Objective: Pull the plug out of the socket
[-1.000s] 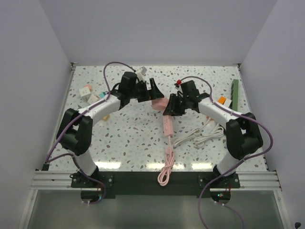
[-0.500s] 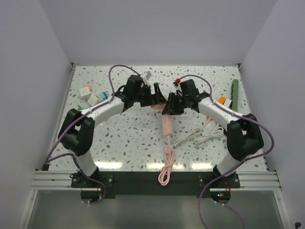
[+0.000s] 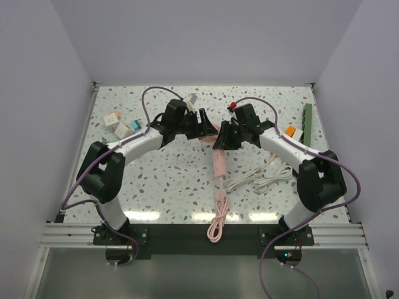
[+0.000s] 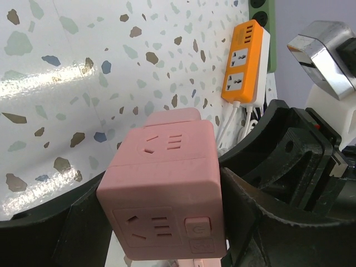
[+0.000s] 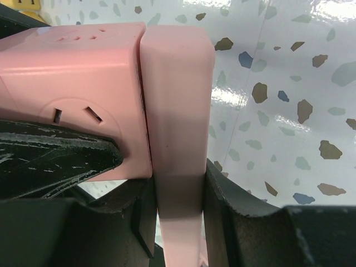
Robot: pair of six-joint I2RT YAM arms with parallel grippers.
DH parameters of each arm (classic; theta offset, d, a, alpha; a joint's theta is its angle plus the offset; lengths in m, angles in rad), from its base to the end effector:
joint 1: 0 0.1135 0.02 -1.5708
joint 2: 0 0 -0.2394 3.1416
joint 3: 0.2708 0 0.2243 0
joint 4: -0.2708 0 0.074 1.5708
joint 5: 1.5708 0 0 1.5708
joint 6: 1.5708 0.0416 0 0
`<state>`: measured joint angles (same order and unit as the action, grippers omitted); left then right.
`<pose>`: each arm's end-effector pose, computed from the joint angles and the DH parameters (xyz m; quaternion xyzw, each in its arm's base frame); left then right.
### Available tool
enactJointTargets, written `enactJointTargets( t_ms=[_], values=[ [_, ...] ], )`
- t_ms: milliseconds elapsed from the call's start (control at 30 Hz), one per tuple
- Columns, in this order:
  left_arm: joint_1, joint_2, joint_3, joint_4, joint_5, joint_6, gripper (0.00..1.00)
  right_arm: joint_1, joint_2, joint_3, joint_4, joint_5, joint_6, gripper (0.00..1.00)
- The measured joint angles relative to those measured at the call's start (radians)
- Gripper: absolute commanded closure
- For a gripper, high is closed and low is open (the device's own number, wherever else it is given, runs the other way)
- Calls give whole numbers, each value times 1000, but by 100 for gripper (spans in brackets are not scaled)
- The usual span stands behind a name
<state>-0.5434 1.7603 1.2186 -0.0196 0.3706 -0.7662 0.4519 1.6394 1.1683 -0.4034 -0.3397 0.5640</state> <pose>0.3146 -0.2077 0.2286 -0.0071 0.8649 -0.4174 0.2788 0.2898 0.1561 0.2208 -0.0057 0.9283 0.3024 0.2165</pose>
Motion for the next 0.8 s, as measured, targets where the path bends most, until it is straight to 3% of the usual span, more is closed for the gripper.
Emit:
enactJointTargets(
  t_ms=[167,533,733,800],
  values=[
    [4,-13,-41,50,0,-15,100,8,2,-1,-14,56,28,100],
    [83,-198,-176,90,23,-71,100,5,1,1,38,-21,66,100],
    [166,-317,-179,122,67,-82,100,-93,11,-7,-44,138,81,100],
    [172,-325,-155,125,70,-80,82,-123,11,-11,-61,165,79,100]
  ],
)
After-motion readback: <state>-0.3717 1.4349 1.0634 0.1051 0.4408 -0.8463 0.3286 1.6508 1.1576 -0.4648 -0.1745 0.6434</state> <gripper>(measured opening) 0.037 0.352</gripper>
